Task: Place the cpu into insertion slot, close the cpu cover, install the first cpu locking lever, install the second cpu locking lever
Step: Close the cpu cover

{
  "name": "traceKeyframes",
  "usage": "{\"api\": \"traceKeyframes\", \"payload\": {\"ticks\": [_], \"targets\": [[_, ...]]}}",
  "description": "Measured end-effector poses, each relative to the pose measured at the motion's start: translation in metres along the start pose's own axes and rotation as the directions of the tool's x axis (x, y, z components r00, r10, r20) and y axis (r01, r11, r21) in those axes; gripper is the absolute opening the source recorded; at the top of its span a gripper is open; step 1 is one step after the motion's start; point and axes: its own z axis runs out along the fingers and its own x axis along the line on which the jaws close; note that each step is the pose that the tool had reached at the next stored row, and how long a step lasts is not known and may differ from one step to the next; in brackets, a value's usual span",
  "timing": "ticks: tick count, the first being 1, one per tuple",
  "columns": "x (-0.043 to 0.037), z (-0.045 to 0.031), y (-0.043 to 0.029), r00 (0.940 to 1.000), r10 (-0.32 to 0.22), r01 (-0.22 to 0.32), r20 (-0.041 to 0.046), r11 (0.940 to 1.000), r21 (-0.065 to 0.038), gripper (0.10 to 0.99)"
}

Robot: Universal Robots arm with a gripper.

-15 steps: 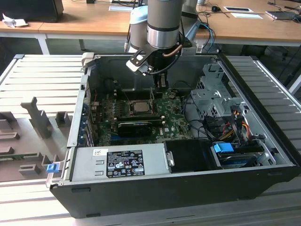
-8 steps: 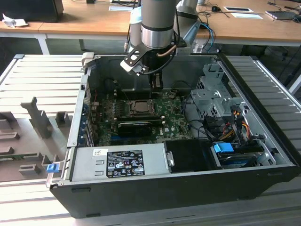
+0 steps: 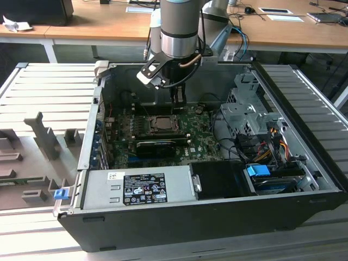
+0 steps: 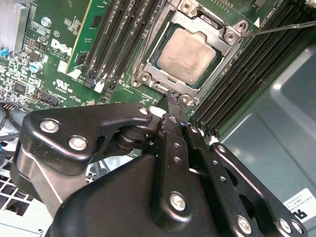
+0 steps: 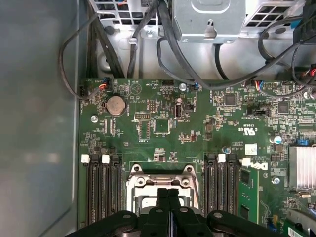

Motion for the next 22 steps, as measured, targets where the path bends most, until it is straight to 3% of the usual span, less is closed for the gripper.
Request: {"api": "traceKeyframes", "payload": {"ticks": [6, 14, 16, 22], "targets": [[0.0001, 0.0013, -0.0045, 1.0000, 0.000, 0.000, -0.0001, 1.0000, 0.000, 0.106], [0.0001, 0.0050, -0.0174, 1.0000, -0.005, 0.005, -0.0003, 1.0000, 0.000, 0.106], [0.0001, 0.0060, -0.0239, 0.9999, -0.012, 0.012, -0.0006, 0.9999, 0.000, 0.106], [0.0002, 0.0058, -0.0293, 0.9999, -0.012, 0.012, -0.0006, 0.9999, 0.000, 0.106]]}}
